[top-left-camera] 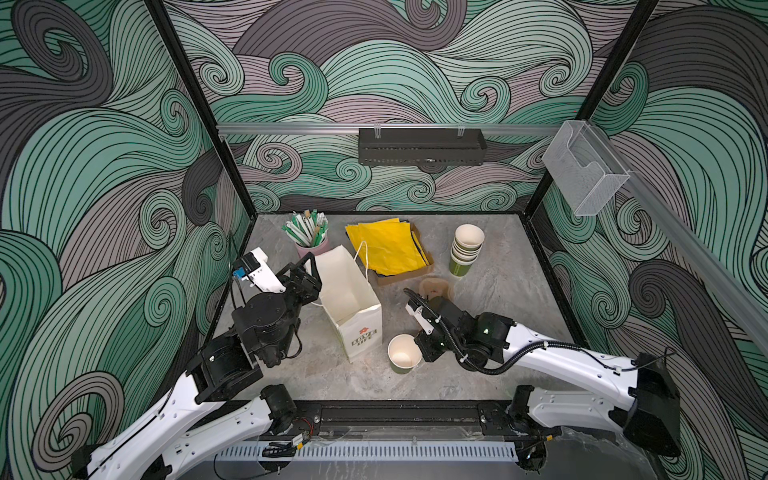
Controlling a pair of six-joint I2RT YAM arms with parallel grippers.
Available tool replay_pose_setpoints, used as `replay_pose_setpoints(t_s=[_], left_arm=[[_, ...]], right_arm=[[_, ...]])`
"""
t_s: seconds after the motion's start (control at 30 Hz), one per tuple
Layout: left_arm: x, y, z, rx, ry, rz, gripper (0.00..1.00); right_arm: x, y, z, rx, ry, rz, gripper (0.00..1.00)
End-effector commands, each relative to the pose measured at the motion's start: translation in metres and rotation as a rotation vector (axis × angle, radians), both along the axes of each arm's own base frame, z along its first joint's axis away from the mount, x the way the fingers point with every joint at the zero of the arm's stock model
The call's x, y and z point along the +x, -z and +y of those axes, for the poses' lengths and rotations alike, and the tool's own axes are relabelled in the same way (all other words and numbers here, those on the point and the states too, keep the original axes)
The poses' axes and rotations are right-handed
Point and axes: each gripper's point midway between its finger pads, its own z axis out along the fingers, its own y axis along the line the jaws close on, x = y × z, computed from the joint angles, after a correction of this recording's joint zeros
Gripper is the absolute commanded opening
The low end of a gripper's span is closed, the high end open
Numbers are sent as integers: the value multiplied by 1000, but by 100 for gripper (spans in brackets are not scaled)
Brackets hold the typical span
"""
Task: Pack the takeout coffee
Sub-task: 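Release the cup and move the right gripper over the black lids, then lower the right gripper and grasp the nearer black lid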
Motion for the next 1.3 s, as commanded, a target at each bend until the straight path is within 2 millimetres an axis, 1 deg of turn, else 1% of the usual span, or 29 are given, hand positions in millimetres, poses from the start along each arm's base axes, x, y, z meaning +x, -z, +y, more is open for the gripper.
replay_pose_setpoints(t_s=[0.0, 0.1, 0.13, 0.17, 0.2, 0.23, 0.33, 0.4, 0.47, 0.5, 0.57, 0.6, 0.67, 0.7, 0.73, 0.8, 0.9, 1.0, 1.07, 1.13, 1.27], left_arm=[[-2, 1, 5, 3, -17, 3, 61], [-2, 0, 4, 4, -12, 5, 61], [-2, 0, 4, 7, -9, 6, 61], [-2, 0, 4, 9, -9, 5, 61], [-2, 0, 4, 14, -9, 5, 61], [-2, 0, 4, 19, -10, 5, 61], [-1, -2, 3, 33, -7, -1, 61], [-1, -7, 0, 51, 9, -12, 61], [-1, -13, -5, 73, 39, -28, 63], [-1, -17, -9, 90, 63, -38, 63], [0, -22, -17, 120, 101, -53, 64], [0, -24, -19, 136, 113, -60, 65], [1, -23, -21, 153, 113, -60, 66], [2, -22, -21, 160, 107, -59, 66], [3, -21, -20, 167, 97, -57, 65], [5, -18, -19, 169, 86, -57, 65], [5, -15, -19, 168, 79, -57, 66], [6, -11, -18, 163, 75, -56, 66], [5, -9, -17, 171, 69, -56, 66], [5, -7, -12, 180, 48, -50, 66], [1, -7, -4, 175, 28, -57, 66]], right_arm=[[2, 7, 1, -20, 6, -12, 0], [3, 7, 2, -25, 7, -17, 0], [3, 7, 1, -29, 9, -19, 2], [3, 6, 1, -29, 9, -20, 9], [2, 5, 1, -30, 8, -19, 18], [2, 3, 0, -27, 9, -20, 23], [0, -10, 0, -10, 11, -23, 34], [0, -26, -3, 7, 21, -38, 41], [2, -46, -13, 12, 56, -68, 45], [4, -55, -23, -1, 93, -87, 45], [10, -64, -51, -66, 200, -114, 47], [12, -66, -69, -113, 272, -118, 47], [12, -61, -106, -214, 421, -86, 47], [9, -56, -127, -266, 502, -54, 47], [5, -49, -143, -299, 577, -10, 47], [-4, -37, -170, -341, 691, 58, 48], [-14, -21, -191, -312, 842, 139, 55], [-15, -8, -194, -267, 927, 209, 60], [-14, 2, -189, -252, 939, 258, 61], [-15, 13, -184, -256, 950, 323, 68], [-13, 32, -170, -221, 944, 411, 73]])
